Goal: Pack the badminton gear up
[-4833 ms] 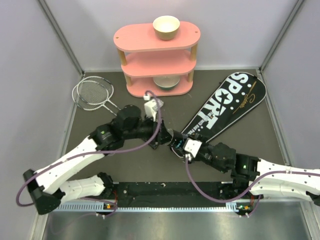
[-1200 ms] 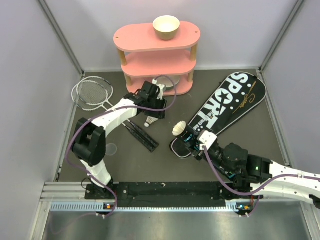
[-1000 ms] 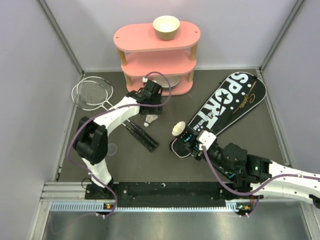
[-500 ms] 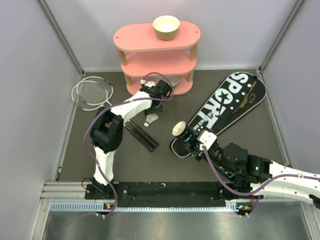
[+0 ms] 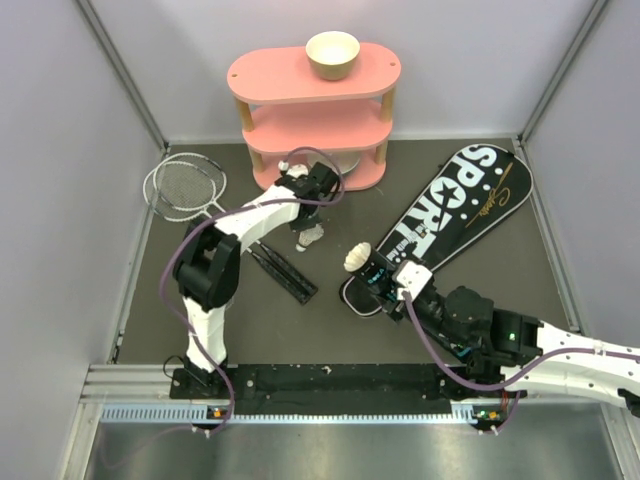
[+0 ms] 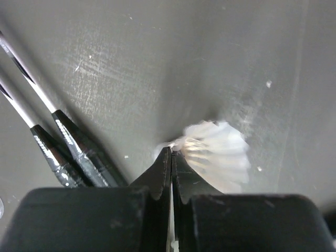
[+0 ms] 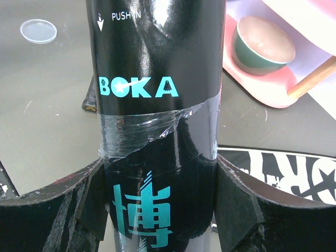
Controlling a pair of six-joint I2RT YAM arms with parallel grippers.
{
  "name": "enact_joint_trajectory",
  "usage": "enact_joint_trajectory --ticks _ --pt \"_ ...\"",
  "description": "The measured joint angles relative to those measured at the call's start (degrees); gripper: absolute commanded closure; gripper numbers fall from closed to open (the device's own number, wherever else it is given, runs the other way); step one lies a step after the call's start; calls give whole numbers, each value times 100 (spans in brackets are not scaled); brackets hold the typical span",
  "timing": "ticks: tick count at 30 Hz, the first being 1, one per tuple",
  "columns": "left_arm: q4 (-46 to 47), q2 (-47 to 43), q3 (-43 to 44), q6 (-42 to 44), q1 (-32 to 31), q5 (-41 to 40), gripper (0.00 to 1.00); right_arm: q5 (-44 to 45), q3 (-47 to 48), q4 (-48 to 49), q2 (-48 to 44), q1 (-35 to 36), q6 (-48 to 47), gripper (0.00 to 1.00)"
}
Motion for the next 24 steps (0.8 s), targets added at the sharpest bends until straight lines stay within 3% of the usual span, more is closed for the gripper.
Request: enact_joint_trajectory --ticks 4,11,14,18,24 --pt "343 -883 -466 308 4 446 100 103 0 -4 188 0 -17 100" --pt "1613 -3858 -1545 857 98 1829 100 120 2 -44 413 0 -68 100" --pt "2068 -4715 -1814 796 289 2660 100 120 4 -39 431 0 -111 100" --pt "2780 -5270 -2299 374 468 3980 100 114 46 17 446 0 -221 100" --pt "4098 -5364 -3488 -579 466 5648 100 107 72 269 446 0 -358 100"
